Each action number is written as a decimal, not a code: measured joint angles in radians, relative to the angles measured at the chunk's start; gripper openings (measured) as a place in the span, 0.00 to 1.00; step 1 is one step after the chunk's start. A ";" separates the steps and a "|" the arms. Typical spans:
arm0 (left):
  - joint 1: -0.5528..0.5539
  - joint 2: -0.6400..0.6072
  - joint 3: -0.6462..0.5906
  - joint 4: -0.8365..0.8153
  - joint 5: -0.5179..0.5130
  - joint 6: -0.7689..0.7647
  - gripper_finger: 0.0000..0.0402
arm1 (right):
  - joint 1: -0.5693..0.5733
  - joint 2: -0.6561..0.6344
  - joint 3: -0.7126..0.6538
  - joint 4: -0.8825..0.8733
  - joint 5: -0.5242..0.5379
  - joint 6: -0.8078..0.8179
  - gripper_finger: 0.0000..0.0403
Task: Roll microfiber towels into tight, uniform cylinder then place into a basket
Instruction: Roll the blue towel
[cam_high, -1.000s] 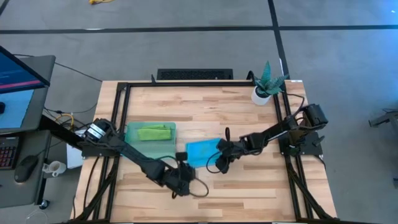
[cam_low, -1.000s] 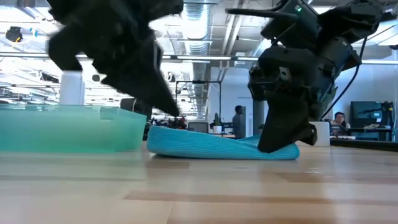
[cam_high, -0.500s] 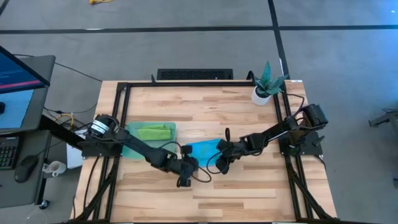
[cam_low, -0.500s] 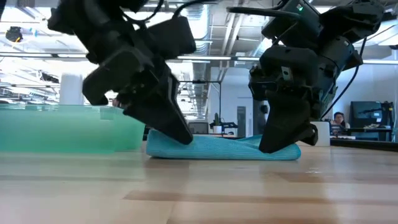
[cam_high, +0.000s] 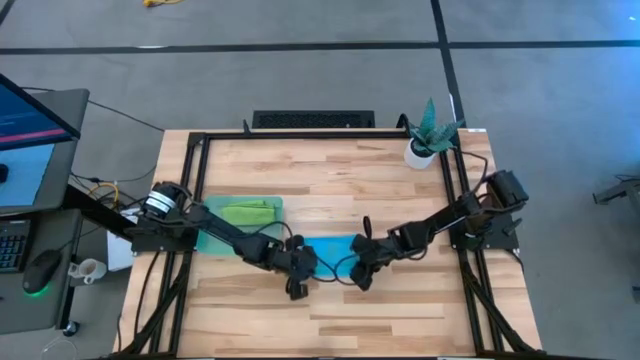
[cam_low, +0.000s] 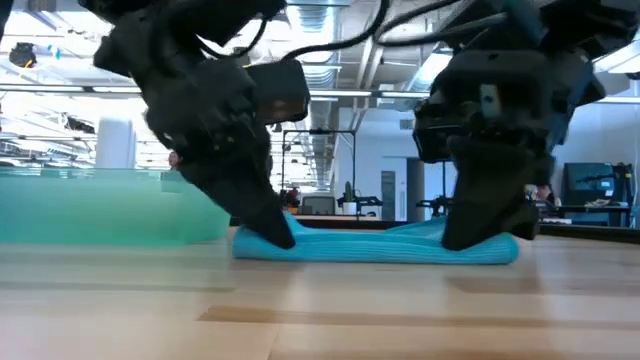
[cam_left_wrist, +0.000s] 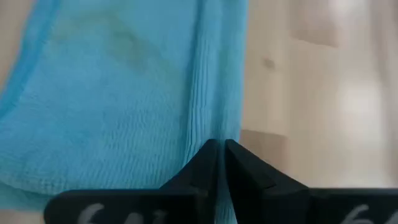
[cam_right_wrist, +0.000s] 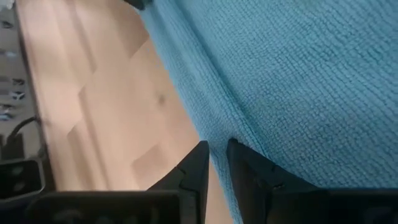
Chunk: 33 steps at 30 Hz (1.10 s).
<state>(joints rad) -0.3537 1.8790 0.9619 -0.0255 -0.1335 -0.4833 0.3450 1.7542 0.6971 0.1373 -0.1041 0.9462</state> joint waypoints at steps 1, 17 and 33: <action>-0.009 0.000 -0.001 0.009 0.018 -0.013 0.05 | 0.013 0.001 0.000 0.006 -0.003 0.011 0.22; -0.087 0.005 0.004 0.030 0.006 -0.106 0.05 | 0.127 0.003 -0.005 0.099 0.016 0.094 0.22; -0.126 -0.157 0.005 0.094 -0.141 0.088 0.05 | 0.127 0.002 -0.003 0.099 0.024 0.102 0.22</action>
<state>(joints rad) -0.4797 1.7220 0.9668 0.0682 -0.2746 -0.3955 0.4717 1.7561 0.6937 0.2363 -0.0803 1.0477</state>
